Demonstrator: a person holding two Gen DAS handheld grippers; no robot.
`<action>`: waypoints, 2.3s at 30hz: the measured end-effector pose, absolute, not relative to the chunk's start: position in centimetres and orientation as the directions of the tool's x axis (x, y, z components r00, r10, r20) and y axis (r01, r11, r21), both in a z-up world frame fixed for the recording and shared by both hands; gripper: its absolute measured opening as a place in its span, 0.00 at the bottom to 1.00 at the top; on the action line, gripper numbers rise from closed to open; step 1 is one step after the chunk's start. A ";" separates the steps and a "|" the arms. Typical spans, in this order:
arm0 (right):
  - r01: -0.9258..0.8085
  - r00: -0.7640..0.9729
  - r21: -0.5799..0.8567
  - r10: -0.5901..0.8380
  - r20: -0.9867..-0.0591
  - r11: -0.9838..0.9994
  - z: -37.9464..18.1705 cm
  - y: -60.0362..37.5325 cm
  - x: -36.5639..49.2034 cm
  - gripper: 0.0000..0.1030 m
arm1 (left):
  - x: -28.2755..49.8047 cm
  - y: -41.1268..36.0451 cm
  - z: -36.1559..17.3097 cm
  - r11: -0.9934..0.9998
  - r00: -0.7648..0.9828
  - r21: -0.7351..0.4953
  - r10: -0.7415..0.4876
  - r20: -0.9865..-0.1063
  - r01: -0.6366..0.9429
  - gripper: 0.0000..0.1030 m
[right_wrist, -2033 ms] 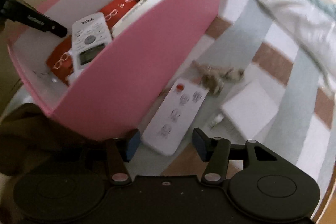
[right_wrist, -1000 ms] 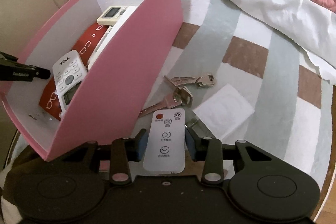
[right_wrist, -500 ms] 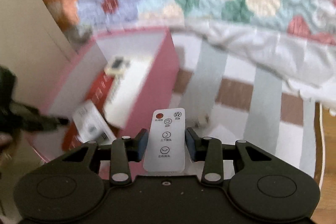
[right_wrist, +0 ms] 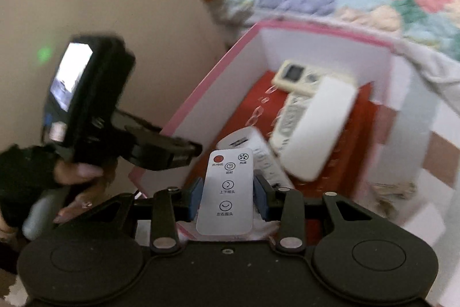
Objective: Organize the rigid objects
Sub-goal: 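Carry the fan remote into the box and release it with the right tool, then reach the right tool to the white square charger and grasp it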
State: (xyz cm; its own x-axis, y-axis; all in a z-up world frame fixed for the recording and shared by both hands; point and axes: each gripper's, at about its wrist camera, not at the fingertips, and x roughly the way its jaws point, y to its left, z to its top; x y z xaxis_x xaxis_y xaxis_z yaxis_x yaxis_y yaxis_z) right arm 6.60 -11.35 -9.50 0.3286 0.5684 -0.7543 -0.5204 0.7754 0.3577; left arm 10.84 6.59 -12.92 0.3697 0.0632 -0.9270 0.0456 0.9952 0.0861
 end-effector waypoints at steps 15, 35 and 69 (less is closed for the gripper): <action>-0.593 0.261 0.325 0.558 -0.788 0.737 -11.3 -7.5 6.8 0.44 | 10.8 7.7 -11.8 0.998 0.384 0.015 -0.008 -0.923 0.056 0.02; -0.143 0.334 0.407 0.431 -0.838 0.902 -9.4 -28.0 6.4 0.46 | 10.7 6.6 -12.4 0.991 0.384 0.099 0.058 -0.922 0.090 0.05; 0.172 0.402 0.357 0.265 -0.877 0.918 -18.1 -27.9 9.7 0.61 | 10.5 6.4 -12.6 0.989 0.360 0.109 0.068 -0.931 0.097 0.06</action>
State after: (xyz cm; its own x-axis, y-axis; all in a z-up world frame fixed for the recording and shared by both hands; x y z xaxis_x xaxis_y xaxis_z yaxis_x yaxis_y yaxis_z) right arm 9.68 -27.89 -18.12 0.4016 0.2654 -0.8765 0.1723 0.9181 0.3569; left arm 10.45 6.35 -12.63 0.3597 0.0677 -0.9306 0.0966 0.9893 0.1093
